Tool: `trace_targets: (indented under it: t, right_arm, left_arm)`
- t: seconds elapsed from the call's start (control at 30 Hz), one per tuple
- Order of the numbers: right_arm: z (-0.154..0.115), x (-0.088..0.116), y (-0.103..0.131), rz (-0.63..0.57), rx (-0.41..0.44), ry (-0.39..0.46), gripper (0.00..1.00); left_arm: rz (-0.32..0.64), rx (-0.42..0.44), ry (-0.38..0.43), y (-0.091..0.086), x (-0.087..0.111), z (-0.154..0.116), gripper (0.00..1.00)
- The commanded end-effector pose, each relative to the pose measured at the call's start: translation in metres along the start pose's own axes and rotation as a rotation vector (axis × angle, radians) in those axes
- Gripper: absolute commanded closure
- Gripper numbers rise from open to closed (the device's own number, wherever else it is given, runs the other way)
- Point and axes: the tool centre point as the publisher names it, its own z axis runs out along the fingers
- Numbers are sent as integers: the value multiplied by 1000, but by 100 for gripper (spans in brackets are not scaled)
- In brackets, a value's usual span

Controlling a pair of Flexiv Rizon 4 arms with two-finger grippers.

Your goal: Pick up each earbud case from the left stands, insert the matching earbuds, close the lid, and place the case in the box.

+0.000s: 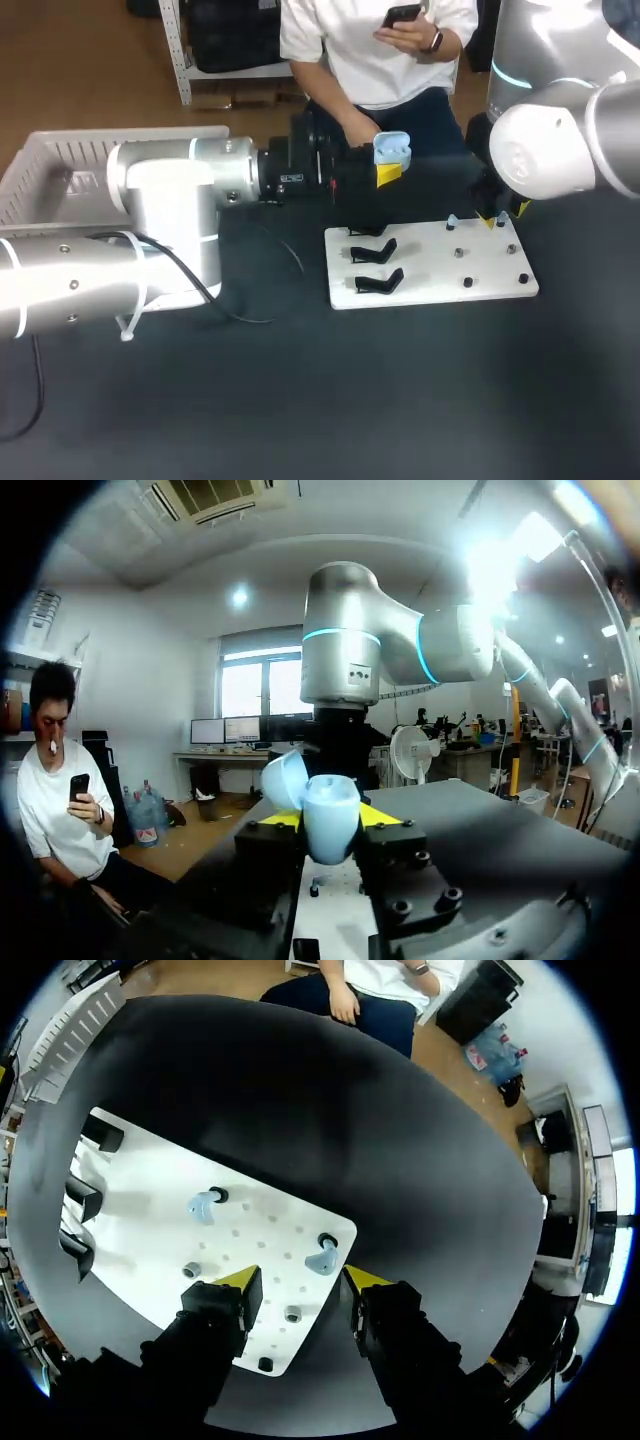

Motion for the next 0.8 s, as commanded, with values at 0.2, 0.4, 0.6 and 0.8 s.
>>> trace_targets:
  t: [0.2,0.4,0.6,0.8]
  right_arm:
    - [5,-3,-6,-12,20,9,51]
    - [10,-2,-8,-1,23,14,51]
    - [16,-2,-10,11,20,18,53]
    - [19,-4,-11,24,22,13,53]
  left_arm:
    - [6,-7,-7,-2,1,0,100]
    - [6,-7,-7,-2,1,0,100]
    - [6,-7,-7,-2,1,0,100]
    - [6,-7,-7,-2,1,0,100]
